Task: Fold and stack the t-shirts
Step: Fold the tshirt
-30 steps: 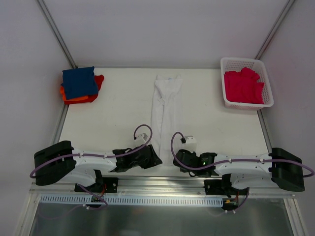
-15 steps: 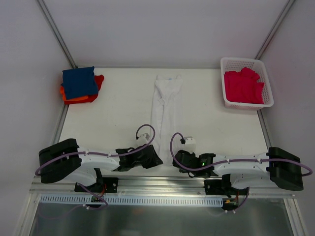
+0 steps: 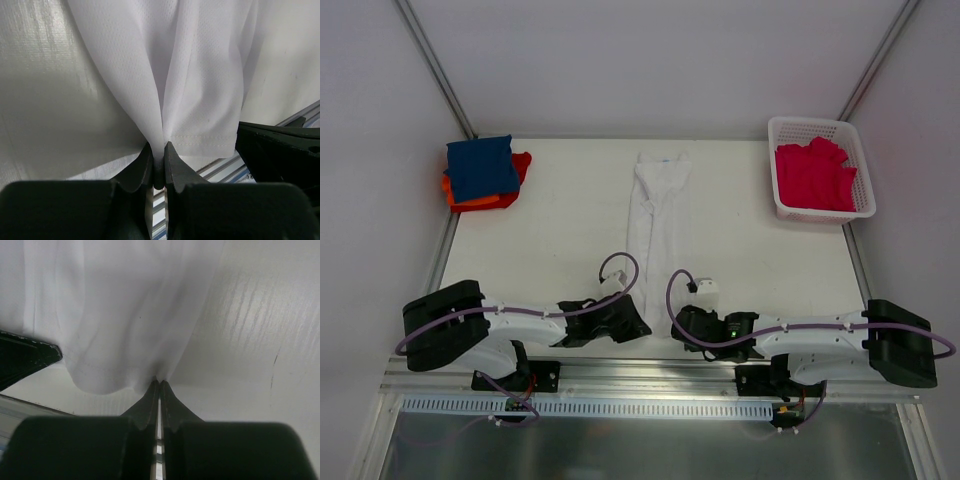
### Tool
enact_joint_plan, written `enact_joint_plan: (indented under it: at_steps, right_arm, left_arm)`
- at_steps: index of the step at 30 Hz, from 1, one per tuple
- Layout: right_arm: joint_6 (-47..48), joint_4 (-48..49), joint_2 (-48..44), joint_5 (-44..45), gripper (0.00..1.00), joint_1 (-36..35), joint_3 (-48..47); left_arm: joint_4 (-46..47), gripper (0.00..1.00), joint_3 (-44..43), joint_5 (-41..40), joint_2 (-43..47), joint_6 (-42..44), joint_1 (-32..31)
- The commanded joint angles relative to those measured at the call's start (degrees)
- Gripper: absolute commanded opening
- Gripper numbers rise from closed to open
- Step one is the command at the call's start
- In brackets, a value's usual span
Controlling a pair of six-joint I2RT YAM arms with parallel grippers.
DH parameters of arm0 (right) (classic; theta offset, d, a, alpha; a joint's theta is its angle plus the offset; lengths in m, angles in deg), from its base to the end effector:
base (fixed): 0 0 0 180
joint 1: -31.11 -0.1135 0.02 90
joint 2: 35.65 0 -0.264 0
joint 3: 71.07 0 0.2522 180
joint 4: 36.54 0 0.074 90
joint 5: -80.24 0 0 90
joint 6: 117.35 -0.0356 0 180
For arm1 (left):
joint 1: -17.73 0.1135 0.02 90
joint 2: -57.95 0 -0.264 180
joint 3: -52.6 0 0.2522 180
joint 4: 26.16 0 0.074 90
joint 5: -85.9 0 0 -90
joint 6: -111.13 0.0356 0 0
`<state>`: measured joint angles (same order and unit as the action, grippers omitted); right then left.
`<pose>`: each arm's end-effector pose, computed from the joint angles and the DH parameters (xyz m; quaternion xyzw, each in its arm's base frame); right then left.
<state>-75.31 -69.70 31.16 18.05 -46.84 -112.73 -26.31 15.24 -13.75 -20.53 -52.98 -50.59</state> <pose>0.0579 0.1919 0.1592 -0.1782 0.9190 0.1309 0.3264 0.0939 -0.2201 0.1344 -0.0805 0.9048 -0.3645 0.2049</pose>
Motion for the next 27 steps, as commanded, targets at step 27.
enact_joint_plan:
  at_steps: [27]
  right_arm:
    - [15.17,-12.51,-4.58,11.39,0.0,6.05,-14.99]
  left_arm:
    - [-24.42,0.0,-20.08,-4.77,4.82,22.42,7.39]
